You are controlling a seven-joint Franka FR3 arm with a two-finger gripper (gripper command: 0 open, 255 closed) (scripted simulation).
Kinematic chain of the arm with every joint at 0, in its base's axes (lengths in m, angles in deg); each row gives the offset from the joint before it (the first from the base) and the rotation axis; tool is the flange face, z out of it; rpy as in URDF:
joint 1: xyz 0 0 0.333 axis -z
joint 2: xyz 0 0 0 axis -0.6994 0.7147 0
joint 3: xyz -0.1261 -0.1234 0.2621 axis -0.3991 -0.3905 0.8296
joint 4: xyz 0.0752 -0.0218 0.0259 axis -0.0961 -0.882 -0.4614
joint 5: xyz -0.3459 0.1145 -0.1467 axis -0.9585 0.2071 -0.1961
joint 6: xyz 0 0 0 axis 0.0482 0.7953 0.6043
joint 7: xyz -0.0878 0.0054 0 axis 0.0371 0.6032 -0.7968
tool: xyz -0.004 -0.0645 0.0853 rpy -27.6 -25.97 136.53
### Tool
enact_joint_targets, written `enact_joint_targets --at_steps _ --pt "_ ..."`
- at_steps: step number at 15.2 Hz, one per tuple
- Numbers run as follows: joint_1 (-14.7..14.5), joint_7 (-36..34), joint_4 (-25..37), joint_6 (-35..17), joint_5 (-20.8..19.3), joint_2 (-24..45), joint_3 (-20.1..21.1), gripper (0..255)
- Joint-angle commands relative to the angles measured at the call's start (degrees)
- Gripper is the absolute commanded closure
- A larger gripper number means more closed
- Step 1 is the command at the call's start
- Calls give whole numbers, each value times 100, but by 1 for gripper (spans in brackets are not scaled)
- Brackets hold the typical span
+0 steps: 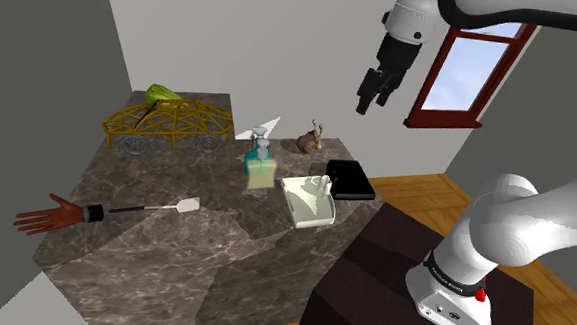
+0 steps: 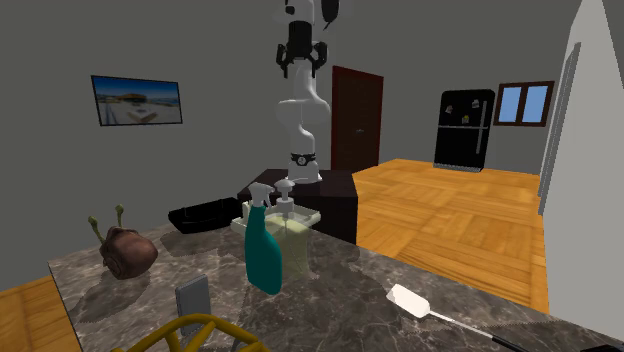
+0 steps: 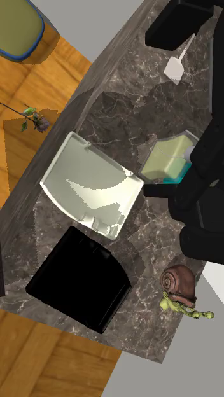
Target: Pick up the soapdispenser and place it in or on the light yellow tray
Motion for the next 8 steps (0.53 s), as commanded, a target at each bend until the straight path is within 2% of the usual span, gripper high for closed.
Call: enact_joint_targets --at_steps 1,8 --pt "0 0 0 0 0 0 0 0" --pt "-74 889 -447 -1377 -65 886 -445 0"
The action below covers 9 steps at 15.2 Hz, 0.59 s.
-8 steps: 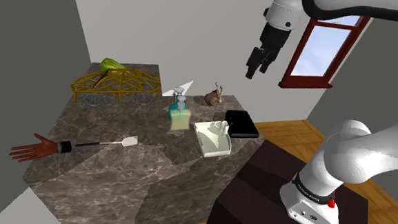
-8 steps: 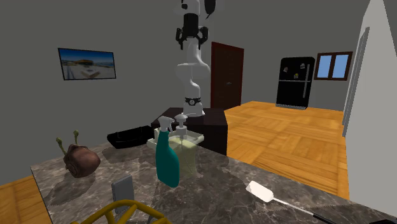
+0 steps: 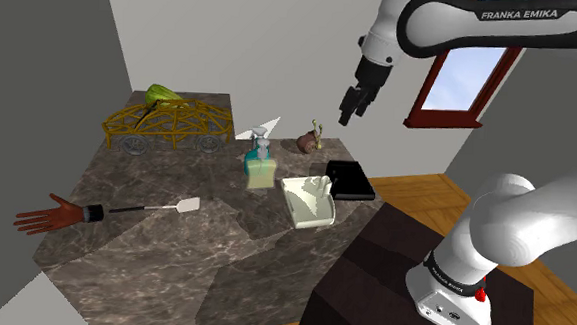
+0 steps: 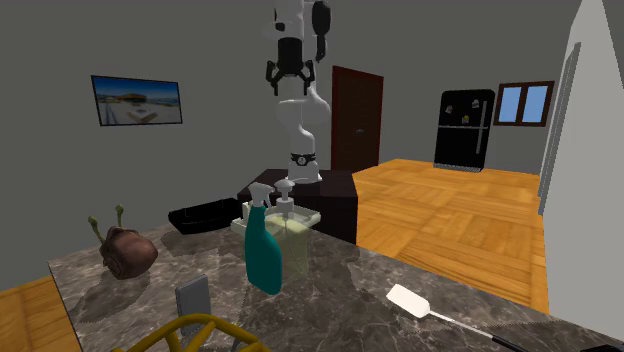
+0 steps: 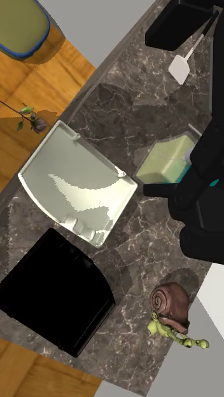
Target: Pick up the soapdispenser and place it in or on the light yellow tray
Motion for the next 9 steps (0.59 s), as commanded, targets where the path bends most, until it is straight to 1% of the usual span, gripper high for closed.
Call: enact_joint_targets --at_steps 1,5,9 --pt "-36 245 -86 -404 9 296 -105 0" --pt "-103 782 -94 -1142 70 1016 -338 0" --pt "-193 1359 50 -1808 227 1831 -549 0"
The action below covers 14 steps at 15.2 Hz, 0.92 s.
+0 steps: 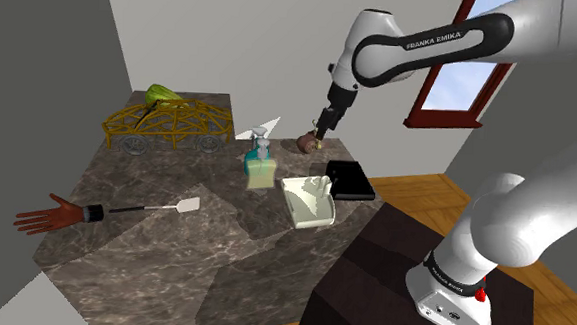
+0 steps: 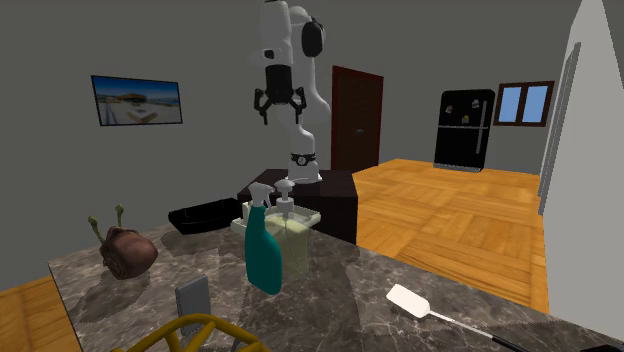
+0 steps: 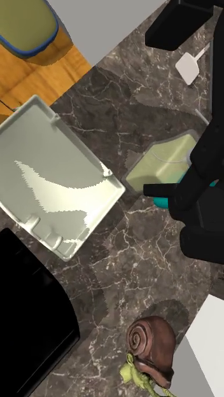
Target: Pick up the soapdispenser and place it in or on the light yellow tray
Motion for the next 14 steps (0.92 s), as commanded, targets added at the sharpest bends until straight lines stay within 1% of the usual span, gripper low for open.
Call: enact_joint_targets --at_steps 1,4,8,14 --pt "-48 317 110 -348 103 455 -105 0" --pt "-114 797 343 -757 325 1118 -222 0" --pt "-152 1477 777 -1184 715 2031 -290 0" --pt "-35 2438 1675 -1567 1307 3410 -154 0"
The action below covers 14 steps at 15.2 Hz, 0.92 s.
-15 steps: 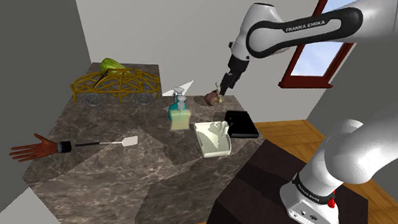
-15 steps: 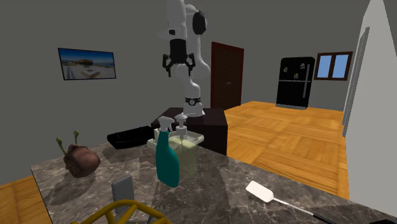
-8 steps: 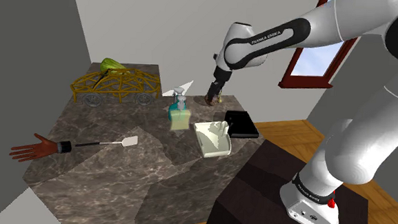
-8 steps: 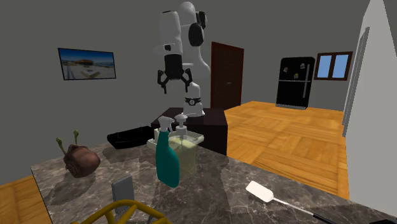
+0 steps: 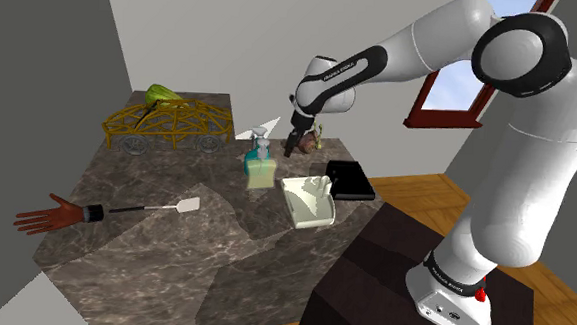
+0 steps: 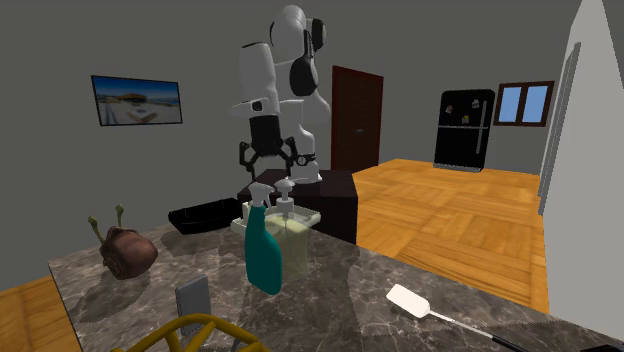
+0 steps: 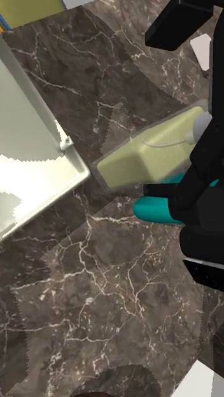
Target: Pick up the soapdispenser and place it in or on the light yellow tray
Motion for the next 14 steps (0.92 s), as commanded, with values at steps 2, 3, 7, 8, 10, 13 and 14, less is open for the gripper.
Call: enact_joint_targets --at_steps 2,3,7,8,10,13,14 --pt "101 437 540 -127 244 710 124 0" --pt "139 559 731 -150 303 937 172 0" --pt "221 792 1157 -229 409 1465 292 0" --pt "222 803 1168 -280 426 1526 305 0" --pt "224 824 1193 -380 459 1651 331 0" --pt "228 862 1252 -553 516 1879 378 0" --pt "229 862 1250 -553 516 1879 378 0"
